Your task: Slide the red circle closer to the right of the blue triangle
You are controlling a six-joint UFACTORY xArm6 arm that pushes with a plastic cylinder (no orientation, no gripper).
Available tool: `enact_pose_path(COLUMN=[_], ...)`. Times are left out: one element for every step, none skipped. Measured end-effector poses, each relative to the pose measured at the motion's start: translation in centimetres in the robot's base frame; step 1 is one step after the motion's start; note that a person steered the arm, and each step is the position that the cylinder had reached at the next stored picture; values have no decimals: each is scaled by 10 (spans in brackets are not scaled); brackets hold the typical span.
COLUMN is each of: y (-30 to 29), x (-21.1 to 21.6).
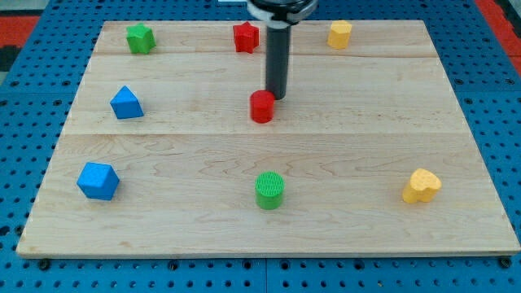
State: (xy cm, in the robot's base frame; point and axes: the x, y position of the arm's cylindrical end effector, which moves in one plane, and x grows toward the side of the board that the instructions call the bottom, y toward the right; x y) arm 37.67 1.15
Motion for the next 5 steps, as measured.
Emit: enact_pose_path(y=[30, 25, -13, -98, -136], x=[1, 29, 33, 20, 20])
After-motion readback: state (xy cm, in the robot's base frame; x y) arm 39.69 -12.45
